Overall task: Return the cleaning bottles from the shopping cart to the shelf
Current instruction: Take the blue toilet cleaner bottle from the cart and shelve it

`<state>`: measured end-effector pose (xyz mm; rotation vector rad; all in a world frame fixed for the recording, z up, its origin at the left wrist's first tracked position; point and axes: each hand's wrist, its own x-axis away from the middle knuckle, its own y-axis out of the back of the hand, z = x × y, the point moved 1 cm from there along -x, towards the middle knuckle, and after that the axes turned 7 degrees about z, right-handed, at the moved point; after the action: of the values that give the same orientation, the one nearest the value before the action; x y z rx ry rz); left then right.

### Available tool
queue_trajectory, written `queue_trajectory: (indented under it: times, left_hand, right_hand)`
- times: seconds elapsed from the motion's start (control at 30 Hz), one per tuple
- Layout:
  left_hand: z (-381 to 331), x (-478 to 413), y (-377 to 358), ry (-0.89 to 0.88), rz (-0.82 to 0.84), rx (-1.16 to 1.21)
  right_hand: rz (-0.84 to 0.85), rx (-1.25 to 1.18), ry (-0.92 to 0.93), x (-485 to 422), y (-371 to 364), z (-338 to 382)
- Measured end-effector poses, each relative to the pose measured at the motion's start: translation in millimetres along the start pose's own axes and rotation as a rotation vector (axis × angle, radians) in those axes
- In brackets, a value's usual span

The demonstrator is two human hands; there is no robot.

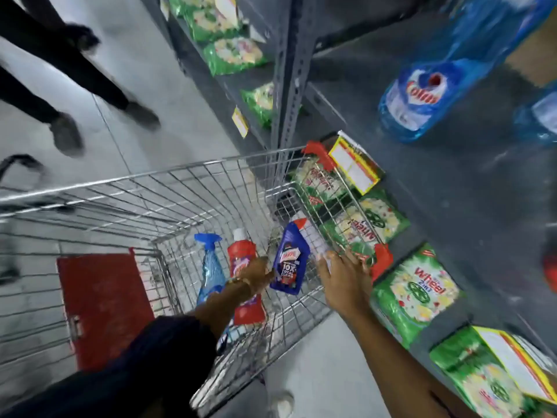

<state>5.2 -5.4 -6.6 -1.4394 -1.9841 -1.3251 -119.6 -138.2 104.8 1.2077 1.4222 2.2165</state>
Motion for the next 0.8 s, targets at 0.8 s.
queue_trajectory:
  times: [0.8]
  left_hand:
    - [-49,65,49,-0.153,0.106,0.56]
  right_hand:
    - [0.118,-0.583,0.02,16,28,-3]
